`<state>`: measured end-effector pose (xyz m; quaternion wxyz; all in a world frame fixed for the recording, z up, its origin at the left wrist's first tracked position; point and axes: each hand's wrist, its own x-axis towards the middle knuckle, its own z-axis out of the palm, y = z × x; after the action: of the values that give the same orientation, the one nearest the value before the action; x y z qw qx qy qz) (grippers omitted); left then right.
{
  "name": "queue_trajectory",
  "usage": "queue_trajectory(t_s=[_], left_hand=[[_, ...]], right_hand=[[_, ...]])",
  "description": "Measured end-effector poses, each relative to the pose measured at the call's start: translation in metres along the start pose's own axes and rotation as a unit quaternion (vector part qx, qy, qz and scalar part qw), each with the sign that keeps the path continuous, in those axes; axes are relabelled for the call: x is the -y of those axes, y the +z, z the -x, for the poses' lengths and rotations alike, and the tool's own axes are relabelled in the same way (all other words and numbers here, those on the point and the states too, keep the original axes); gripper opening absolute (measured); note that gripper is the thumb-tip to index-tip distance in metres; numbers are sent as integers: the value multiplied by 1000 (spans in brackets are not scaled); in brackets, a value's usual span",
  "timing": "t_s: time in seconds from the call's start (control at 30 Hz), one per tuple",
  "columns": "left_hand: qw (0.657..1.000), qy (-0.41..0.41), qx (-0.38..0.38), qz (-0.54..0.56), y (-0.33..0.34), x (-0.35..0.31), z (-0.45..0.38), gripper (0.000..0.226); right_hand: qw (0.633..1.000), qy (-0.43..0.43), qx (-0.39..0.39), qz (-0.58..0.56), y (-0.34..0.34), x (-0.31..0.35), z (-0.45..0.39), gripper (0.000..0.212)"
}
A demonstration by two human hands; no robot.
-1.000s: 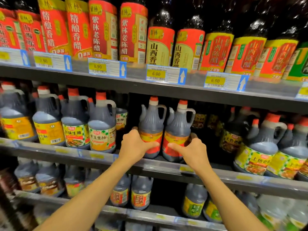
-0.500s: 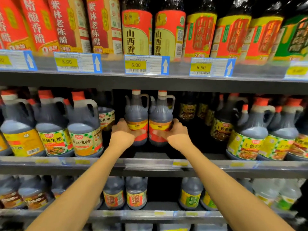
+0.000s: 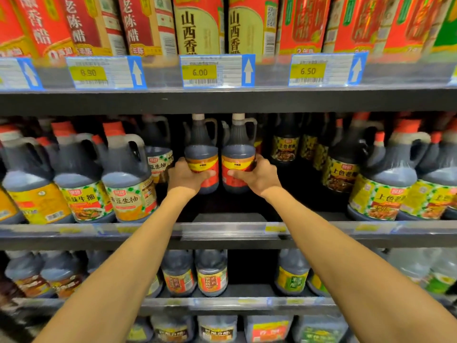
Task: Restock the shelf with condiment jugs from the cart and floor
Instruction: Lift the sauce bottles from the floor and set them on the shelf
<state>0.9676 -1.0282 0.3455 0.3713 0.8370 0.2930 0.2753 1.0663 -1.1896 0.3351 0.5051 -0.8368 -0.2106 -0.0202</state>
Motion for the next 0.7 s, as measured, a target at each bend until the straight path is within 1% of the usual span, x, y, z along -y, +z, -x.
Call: queue_trajectory(t_s=[0.1,0.23,0.4,0.57,0.7], left_hand=[[1000,5,-3,13,-1,2,-2,64],[999,1,-10,38,1,4,-5,56],[999,1,-19,41,4,6,-8,55],[999,4,-19,46,7,8,-14,55],[999,8,-13,43,6,12,-19,54]], right_hand=[[1000,2,-5,-7,6,0,-2,78],[1000,-7,-5,-22,8,-1,-5,71],[999,-13,20,-46,9,-1,-11,72],[998,-11,19,-52,15,-5,-19,75],[998,-12,21,-60,17,-4,-26,73]])
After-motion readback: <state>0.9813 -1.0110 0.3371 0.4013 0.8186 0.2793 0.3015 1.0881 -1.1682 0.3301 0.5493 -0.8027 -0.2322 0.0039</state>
